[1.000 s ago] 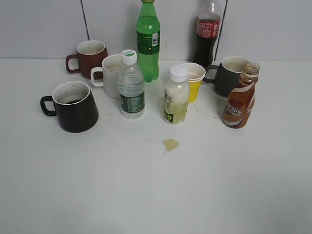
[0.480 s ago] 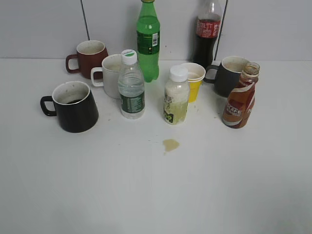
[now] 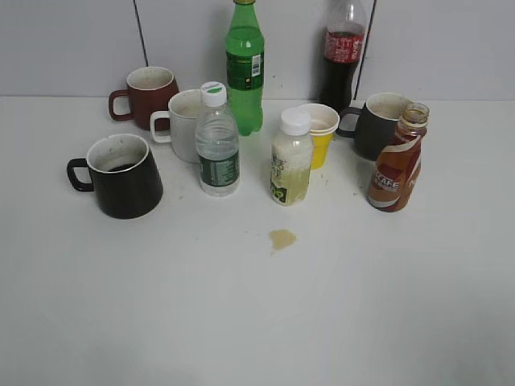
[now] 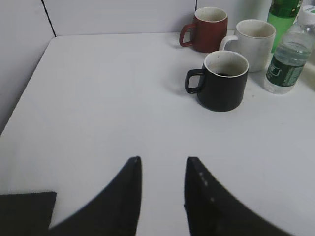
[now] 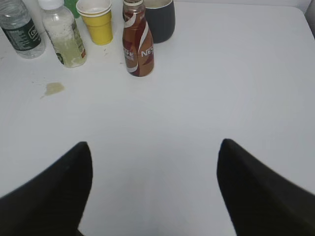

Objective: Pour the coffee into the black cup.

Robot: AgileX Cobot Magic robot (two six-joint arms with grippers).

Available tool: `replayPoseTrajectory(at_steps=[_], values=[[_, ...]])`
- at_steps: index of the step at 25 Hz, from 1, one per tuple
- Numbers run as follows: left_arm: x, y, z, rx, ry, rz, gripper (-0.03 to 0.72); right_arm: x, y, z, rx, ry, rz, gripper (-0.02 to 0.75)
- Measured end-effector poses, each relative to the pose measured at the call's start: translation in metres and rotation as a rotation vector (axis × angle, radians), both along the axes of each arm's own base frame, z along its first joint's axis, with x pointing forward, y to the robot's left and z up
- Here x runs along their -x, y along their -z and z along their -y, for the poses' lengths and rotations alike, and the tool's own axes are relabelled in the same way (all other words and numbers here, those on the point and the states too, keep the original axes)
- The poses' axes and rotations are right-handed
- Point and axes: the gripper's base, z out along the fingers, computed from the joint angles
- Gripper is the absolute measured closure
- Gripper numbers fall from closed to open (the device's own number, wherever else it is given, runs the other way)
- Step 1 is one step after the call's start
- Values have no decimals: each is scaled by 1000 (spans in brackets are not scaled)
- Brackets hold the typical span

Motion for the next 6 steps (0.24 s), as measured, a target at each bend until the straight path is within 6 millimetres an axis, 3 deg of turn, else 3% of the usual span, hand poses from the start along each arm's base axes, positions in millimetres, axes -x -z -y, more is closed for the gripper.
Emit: replayPoseTrajectory(at_steps=[6], values=[[0, 0, 0, 0, 0, 0, 456, 0, 0, 0, -1, 0, 0, 150]])
